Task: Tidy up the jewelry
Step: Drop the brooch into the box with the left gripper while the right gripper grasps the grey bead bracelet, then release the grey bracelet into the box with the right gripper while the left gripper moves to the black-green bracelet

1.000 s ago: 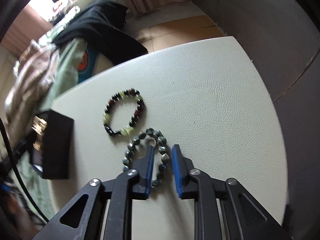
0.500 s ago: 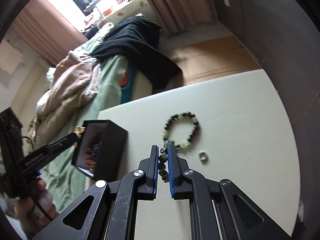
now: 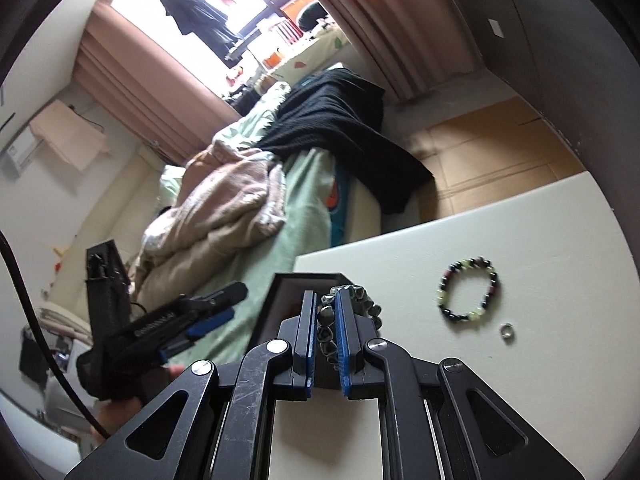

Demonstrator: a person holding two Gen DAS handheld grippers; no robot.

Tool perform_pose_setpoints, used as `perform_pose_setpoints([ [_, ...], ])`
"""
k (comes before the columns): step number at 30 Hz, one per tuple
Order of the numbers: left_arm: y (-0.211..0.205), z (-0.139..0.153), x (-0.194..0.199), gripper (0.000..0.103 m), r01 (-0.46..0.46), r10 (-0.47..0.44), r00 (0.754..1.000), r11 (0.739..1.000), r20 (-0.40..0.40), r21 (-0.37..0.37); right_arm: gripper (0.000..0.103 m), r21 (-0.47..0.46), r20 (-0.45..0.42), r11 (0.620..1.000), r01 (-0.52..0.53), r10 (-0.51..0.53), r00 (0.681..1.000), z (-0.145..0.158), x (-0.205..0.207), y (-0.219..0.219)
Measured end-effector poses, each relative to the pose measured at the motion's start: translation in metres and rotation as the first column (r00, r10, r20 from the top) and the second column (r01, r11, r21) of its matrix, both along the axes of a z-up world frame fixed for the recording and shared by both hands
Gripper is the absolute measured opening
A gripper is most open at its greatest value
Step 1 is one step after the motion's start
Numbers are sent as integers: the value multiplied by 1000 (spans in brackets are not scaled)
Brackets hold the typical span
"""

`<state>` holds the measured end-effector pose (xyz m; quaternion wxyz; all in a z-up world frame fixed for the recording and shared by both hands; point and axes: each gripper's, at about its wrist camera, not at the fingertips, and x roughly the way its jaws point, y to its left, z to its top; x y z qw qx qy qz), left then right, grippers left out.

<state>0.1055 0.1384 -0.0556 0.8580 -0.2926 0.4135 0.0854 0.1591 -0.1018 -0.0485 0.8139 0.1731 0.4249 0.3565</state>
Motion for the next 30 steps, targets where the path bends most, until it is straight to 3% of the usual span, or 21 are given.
perform_pose_setpoints([
  [13,18,3,-8,65,-27,28,1000,999,11,-30,11,51,-10,998,-24,25,1000,-6,4,51],
  [24,24,4,-12,65,-27,28,999,999,25,-43,12,-23,-37,1000,-5,5,999,-19,7,71],
  [26,23,5,-13,65,-19,21,999,999,34,-41,20,-31,-72,999,-11,8,997,-23,9,70],
  [28,21,7,-14,65,-9,11,999,999,43,-38,48,-28,-80,1000,14,-16,997,-24,9,63],
  [30,18,8,-13,65,-2,4,999,999,48,-32,58,-28,-68,999,43,-44,997,-21,7,53],
])
